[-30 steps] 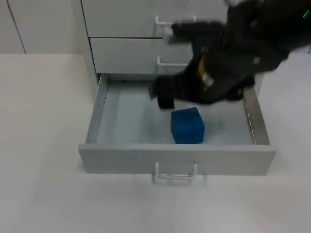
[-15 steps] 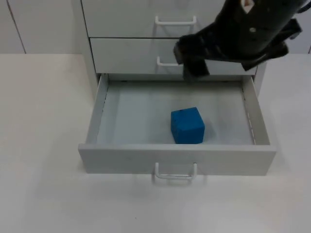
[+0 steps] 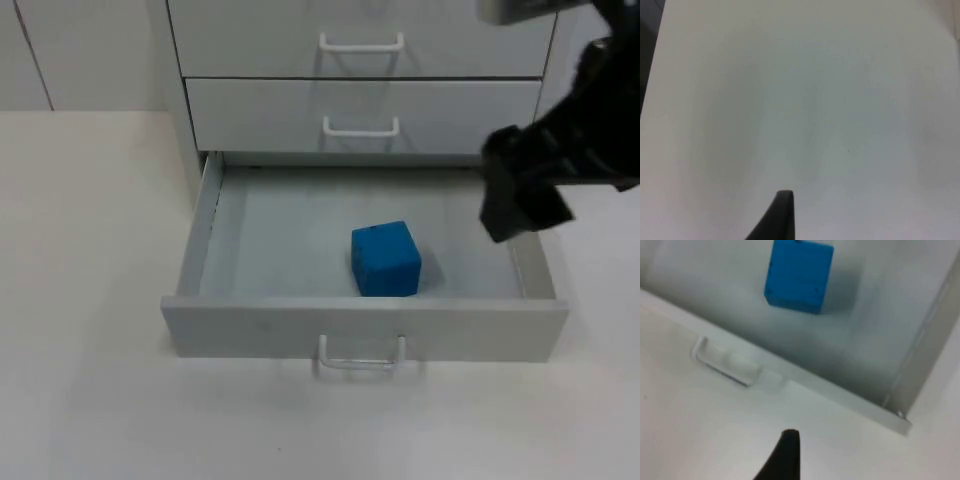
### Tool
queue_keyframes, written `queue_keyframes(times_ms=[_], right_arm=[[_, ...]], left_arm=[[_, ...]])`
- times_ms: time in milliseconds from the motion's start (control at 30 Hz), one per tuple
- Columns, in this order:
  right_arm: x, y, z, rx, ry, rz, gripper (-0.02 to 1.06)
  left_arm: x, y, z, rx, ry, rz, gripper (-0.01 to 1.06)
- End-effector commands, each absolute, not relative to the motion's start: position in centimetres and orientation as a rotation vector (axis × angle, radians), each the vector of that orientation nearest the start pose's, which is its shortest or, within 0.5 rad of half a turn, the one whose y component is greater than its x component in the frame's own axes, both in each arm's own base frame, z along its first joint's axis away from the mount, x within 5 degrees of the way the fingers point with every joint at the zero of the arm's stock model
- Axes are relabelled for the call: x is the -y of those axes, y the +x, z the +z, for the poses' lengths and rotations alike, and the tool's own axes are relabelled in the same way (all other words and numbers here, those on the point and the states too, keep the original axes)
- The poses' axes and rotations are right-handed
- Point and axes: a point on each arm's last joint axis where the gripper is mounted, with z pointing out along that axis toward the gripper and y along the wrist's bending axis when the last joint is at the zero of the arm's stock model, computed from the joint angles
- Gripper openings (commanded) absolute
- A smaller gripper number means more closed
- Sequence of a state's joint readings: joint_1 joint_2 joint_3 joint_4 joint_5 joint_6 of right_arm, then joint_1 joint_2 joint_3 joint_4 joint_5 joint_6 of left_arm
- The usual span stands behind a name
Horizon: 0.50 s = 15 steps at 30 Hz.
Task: Open the drawer with the left hand, place the block into the drawer with the right hand, then close the drawer with the left hand.
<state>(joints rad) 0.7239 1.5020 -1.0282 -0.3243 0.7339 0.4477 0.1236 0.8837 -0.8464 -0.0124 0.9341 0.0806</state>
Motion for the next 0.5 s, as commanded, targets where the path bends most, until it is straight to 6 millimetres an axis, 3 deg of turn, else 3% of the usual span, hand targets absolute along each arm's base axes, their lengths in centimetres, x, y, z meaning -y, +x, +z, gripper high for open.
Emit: queue_keyframes(times_ms=[0, 467], right_arm=[[-17.5, 23.3, 25.8, -2.538, -0.612, 0.024, 0.88], [-8.8, 24.1, 28.8, -2.565, -0.328, 0.041, 0.88]], left_arm=[[-1.9, 15.5, 32.9, -2.457, -0.049, 0.084, 1.05], [-1.9, 15.4, 32.9, -2.466, -0.041, 0.076, 1.05]])
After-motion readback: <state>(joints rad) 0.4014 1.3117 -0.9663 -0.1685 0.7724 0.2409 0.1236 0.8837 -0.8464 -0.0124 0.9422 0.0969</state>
